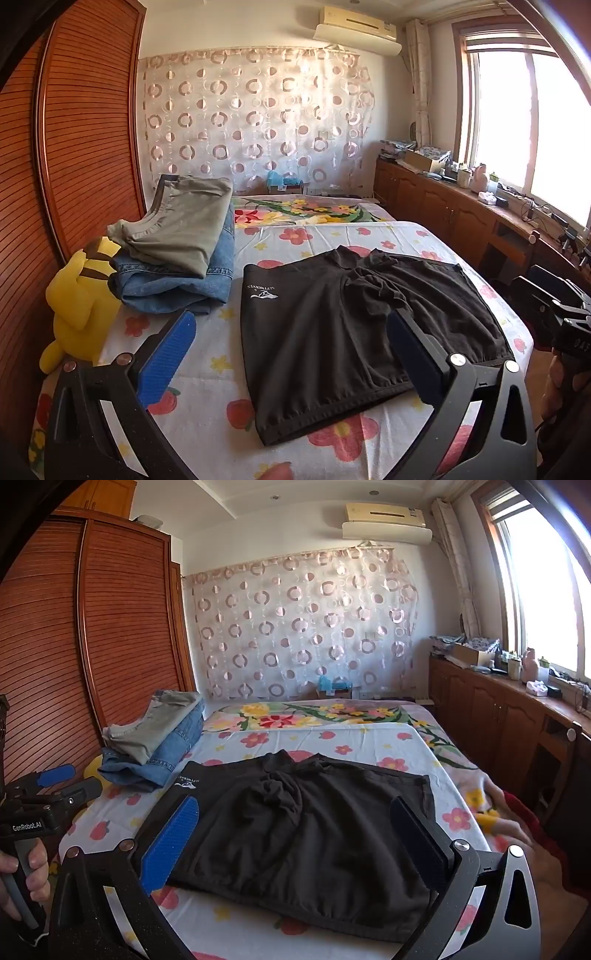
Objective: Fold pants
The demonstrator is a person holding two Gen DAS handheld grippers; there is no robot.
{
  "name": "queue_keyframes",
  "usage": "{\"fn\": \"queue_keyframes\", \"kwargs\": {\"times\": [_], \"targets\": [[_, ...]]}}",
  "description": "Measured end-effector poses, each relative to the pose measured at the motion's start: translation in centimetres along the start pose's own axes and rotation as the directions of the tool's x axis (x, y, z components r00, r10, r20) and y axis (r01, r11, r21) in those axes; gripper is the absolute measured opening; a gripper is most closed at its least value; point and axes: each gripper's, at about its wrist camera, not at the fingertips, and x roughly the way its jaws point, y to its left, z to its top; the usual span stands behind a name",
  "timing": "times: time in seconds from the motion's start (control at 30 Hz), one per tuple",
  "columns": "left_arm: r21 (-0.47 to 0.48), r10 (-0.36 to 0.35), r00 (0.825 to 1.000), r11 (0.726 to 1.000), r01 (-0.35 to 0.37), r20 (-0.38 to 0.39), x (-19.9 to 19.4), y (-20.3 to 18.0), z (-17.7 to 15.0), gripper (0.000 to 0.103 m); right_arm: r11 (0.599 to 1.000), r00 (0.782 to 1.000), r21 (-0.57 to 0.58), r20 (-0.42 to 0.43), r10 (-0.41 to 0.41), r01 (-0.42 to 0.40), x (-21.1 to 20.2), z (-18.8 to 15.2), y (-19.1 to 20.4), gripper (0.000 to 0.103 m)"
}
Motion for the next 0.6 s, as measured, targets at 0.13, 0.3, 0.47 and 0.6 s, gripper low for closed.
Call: {"fn": "queue_keyframes", "kwargs": {"times": [0.13, 0.3, 0.47, 0.6], "targets": [[-0.003, -0.006, 1.0, 1.0, 0.006, 0.001, -0.21, -0.05, -0.11, 0.103, 1.0, 1.0, -0.003, -0.002, 0.001, -0.001, 0.01, -0.02, 0.06, 0.103], [-0.004, -0.003, 1.0, 1.0, 0.003, -0.005, -0.22, 0.44, -0.23, 0.103, 1.0, 1.0, 0.001, 0.001, 0.003, -0.003, -0.02, -0.02, -0.01, 0.103], [-0.001, 0.0, 1.0, 1.0, 0.0, -0.008, -0.17, 0.32, -0.15, 0.103, 1.0, 1.0, 0.0, 0.0, 0.0, 0.0, 0.08, -0.1, 0.09, 0.103], [-0.001, 0.0, 1.0, 1.0, 0.0, -0.008, -0.28, 0.4, -0.19, 0.103, 1.0, 1.0, 0.004, 0.001, 0.003, -0.003, -0.06, 0.05, -0.09, 0.103]]}}
